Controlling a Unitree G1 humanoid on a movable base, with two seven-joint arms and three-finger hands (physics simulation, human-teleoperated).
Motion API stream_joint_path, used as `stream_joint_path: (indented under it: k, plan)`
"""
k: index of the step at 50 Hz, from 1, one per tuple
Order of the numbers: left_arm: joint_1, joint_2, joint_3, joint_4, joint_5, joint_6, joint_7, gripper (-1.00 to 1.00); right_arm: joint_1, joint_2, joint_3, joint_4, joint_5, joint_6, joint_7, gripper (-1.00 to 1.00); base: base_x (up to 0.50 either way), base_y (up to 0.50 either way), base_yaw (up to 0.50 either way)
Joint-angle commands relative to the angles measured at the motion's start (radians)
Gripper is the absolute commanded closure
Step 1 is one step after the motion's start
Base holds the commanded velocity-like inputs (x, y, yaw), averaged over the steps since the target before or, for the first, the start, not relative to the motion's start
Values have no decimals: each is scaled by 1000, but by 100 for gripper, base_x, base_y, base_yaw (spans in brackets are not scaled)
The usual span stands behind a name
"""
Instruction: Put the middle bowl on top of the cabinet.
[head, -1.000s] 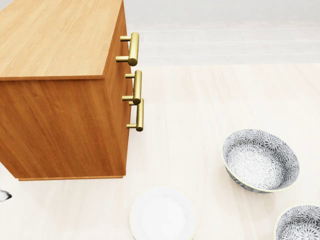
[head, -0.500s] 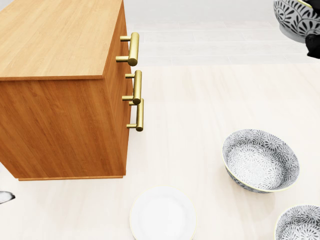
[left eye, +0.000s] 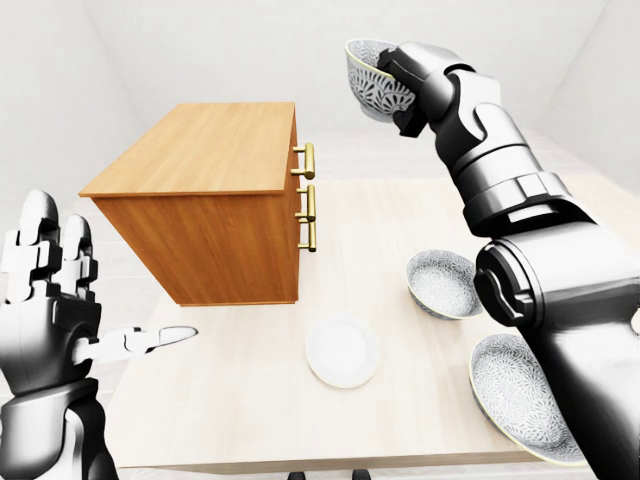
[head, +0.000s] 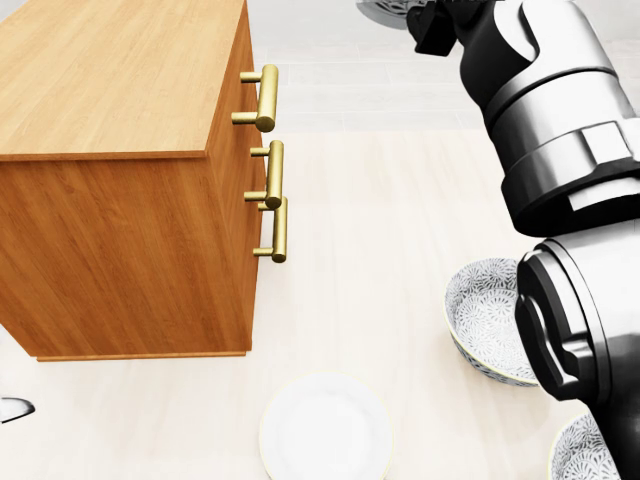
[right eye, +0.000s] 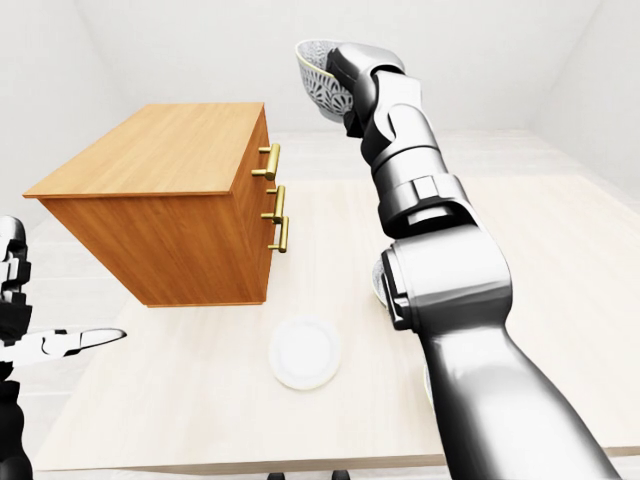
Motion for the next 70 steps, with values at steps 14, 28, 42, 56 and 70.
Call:
stream_joint_path:
  k: [14,28,42,56,70]
  plan:
    - [61,-28,68,24,15,0,-73,-100,-169,242,-1,82,106,0,-30,100,0,0,0]
    - [38,-11,117,151,-8,0,-95,-100,-176,357,6,100,131,0,-54,100,0,0,0]
    - [-1,54,165,340,-32,-33,-91,-100,-168,431,13,107,118,0,-80,100,0,0,0]
    - [15,77,179,376,-67,-68,-83,-100,-183,478,-9,108,144,0,-138,100,0,0,0]
    - [17,93,187,384,-91,-67,-79,-100,-182,503,-7,112,148,0,-178,100,0,0,0]
